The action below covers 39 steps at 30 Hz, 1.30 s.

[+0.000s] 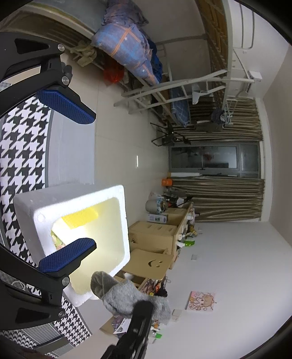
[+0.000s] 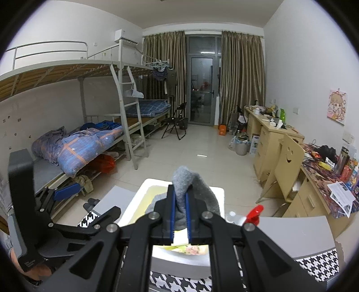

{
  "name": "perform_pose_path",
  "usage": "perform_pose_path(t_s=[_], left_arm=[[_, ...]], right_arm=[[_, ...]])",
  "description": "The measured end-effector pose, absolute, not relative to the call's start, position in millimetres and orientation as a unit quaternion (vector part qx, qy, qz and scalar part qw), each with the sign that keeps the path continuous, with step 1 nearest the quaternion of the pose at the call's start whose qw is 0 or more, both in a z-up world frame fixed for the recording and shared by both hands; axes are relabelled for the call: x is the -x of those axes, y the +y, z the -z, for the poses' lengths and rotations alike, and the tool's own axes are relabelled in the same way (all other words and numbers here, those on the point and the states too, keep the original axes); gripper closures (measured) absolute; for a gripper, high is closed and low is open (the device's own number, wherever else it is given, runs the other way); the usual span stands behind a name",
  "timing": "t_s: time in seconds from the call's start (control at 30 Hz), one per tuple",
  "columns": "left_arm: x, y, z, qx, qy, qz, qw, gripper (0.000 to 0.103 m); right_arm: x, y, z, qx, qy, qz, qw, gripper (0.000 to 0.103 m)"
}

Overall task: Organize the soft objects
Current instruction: 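Open the left gripper to drop the paper towel into the box while the right lowers the sock, then open the right gripper to drop the grey sock into the foam box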

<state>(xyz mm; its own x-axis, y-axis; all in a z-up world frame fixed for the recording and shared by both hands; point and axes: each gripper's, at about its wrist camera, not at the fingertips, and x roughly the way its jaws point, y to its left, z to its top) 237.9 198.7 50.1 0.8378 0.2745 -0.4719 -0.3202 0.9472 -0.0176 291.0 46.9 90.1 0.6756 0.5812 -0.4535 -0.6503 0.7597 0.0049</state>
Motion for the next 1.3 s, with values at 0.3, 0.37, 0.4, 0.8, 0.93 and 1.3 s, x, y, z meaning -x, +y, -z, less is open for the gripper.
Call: perform_pose_path(t_s=[0.3, 0.37, 0.4, 0.8, 0.93, 1.3], left_arm=[[-226.3, 208.6, -51.9, 0.048, 0.234, -0.169, 0.956, 0.001], [-224.8, 211.5, -50.2, 0.048, 0.236, -0.173, 0.955, 0.001], [-223.5, 212.9, -50.1, 0.050, 0.236, -0.174, 0.955, 0.001], [-215.4, 217.3, -48.5, 0.055, 0.235, -0.176, 0.955, 0.001], [-213.2, 219.0, -49.2, 0.054, 0.234, -0.178, 0.954, 0.001], [-208.0, 217.4, -55.2, 0.052, 0.230, -0.176, 0.956, 0.001]], right_arm=[[-296.4, 64.3, -82.3, 0.084, 0.234, -0.353, 0.902, 0.092], [-297.9, 66.9, -80.1, 0.085, 0.237, -0.353, 0.901, 0.092], [-298.8, 67.7, -78.8, 0.086, 0.239, -0.354, 0.900, 0.092], [-321.1, 77.1, -57.9, 0.103, 0.277, -0.339, 0.893, 0.077], [-318.9, 79.3, -56.5, 0.107, 0.277, -0.330, 0.896, 0.049], [-304.7, 63.5, -71.5, 0.095, 0.268, -0.315, 0.905, 0.019]])
